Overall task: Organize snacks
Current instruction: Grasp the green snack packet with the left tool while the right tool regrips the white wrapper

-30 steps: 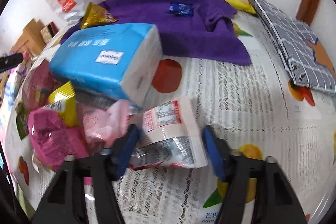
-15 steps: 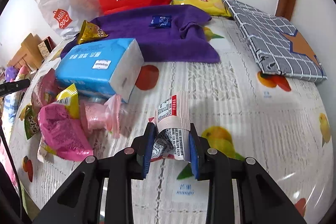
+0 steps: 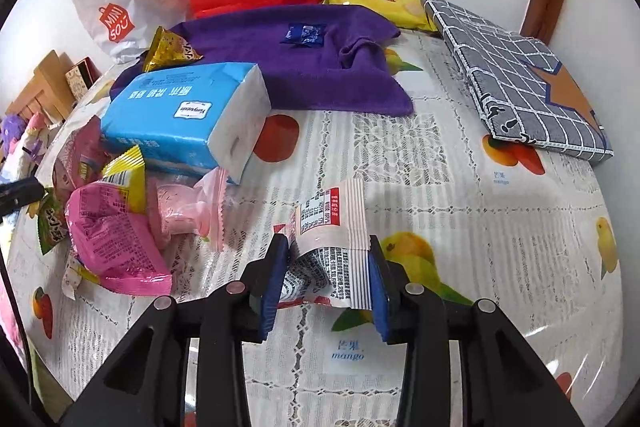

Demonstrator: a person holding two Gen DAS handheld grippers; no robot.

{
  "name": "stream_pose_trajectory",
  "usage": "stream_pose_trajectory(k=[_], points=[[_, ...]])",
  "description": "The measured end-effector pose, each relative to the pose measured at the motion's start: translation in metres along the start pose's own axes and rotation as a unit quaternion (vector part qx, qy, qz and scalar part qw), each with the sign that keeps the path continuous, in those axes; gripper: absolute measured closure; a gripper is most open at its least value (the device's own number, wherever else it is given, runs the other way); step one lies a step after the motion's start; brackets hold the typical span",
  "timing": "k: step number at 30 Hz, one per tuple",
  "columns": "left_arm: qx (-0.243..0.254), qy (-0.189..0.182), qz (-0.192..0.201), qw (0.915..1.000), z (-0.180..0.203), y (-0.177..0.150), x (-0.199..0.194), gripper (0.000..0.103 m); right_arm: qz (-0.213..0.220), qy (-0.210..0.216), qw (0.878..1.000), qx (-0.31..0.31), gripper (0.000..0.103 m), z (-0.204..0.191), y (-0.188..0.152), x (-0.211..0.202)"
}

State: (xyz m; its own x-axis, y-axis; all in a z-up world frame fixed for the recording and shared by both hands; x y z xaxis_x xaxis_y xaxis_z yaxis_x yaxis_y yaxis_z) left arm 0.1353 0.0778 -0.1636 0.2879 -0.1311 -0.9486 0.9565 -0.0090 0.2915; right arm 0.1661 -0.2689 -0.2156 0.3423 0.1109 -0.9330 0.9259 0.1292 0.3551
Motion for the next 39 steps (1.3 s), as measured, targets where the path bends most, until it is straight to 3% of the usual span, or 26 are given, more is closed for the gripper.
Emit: stream_pose_trajectory(k=[4, 8, 14, 21, 26, 30, 31, 32, 33, 36, 39], points=[[0.001, -0.003, -0.005, 1.0000, 0.006, -0.003, 0.007, 0.036, -0.004, -0.003, 1.000, -0.005, 0.060, -0.004, 0.001, -0.001], [0.007, -0.017, -0.008, 0.9998, 0.011, -0.005, 0.012, 0.036, -0.004, -0.003, 1.000, -0.008, 0.038, -0.004, -0.002, -0.003], [0.020, -0.016, -0.017, 0.9995, 0.017, -0.005, 0.017, 0.036, 0.006, -0.004, 1.000, -0.003, 0.032, -0.002, -0.002, -0.009], [0.009, -0.002, -0.025, 0.9997, 0.007, -0.002, 0.026, 0.036, 0.002, -0.004, 1.000, -0.006, 0.032, -0.006, 0.001, 0.000], [-0.010, -0.019, -0.031, 0.9993, -0.005, 0.001, 0.031, 0.056, -0.016, 0.004, 1.000, 0.001, 0.032, -0.006, 0.007, 0.013], [-0.008, -0.013, -0.026, 0.9995, -0.003, 0.001, 0.032, 0.057, -0.030, -0.005, 1.000, -0.003, 0.032, -0.011, 0.008, 0.024], [0.000, -0.009, -0.023, 0.9997, -0.001, 0.001, 0.032, 0.058, -0.037, -0.007, 0.999, -0.006, 0.035, -0.012, 0.007, 0.028], [0.003, -0.011, -0.023, 0.9997, -0.001, 0.000, 0.031, 0.067, -0.037, -0.007, 0.999, -0.006, 0.036, -0.013, 0.006, 0.029], [0.005, -0.018, -0.024, 0.9995, 0.000, 0.000, 0.030, 0.067, -0.034, -0.004, 0.999, -0.007, 0.038, -0.014, 0.005, 0.027], [-0.002, -0.020, -0.019, 0.9996, -0.004, 0.000, 0.024, 0.068, -0.036, 0.010, 0.999, -0.008, 0.057, -0.015, 0.006, 0.023], [-0.001, -0.018, -0.008, 0.9998, -0.007, -0.001, 0.016, 0.069, -0.035, 0.009, 0.999, -0.011, 0.062, -0.018, 0.005, 0.020]])
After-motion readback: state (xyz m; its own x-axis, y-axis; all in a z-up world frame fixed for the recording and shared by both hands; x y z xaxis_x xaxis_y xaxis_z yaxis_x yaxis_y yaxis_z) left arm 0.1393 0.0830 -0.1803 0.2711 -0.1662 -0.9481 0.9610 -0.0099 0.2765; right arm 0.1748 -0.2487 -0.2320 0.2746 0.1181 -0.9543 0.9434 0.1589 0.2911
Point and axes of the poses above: each gripper's, at about its wrist camera, not at the fingertips, and x roughly the way its jaws point, z to its right, y to its top, the point moved 2 cm from there along x, roughly the way its jaws point, and after that the axes turned 11 degrees about -z, right-handed, at the moved point
